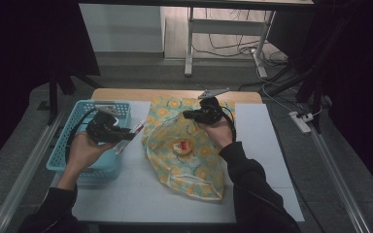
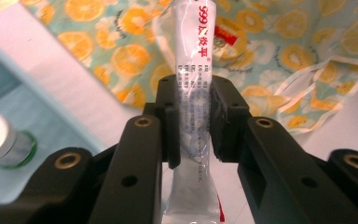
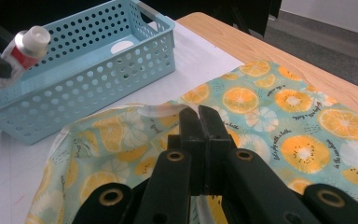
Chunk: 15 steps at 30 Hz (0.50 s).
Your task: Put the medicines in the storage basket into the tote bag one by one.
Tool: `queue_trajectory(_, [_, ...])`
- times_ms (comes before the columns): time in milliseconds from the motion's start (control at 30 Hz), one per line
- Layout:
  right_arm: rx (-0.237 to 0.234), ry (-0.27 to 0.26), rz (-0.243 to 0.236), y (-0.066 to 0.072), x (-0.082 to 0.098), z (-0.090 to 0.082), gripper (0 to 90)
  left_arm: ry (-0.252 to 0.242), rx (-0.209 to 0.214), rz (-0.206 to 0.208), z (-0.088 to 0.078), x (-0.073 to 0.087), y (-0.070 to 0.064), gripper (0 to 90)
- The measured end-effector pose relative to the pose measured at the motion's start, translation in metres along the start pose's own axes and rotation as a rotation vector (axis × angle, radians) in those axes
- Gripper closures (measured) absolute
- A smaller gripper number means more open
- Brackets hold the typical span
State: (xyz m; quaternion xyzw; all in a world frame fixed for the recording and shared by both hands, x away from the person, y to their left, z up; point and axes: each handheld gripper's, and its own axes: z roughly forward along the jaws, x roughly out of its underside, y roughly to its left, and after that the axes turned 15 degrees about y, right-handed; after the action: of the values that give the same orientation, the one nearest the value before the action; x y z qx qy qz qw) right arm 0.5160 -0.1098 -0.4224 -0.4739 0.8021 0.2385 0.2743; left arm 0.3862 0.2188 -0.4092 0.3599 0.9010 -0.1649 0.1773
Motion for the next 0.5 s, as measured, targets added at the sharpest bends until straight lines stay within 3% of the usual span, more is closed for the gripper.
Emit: queue_trajectory(500, [0.001,-0.009,-0.001,0.000,-0.001,-0.002,90.0,0.033,0.048,0.090,0.033,-0.043,-0.029,75.3])
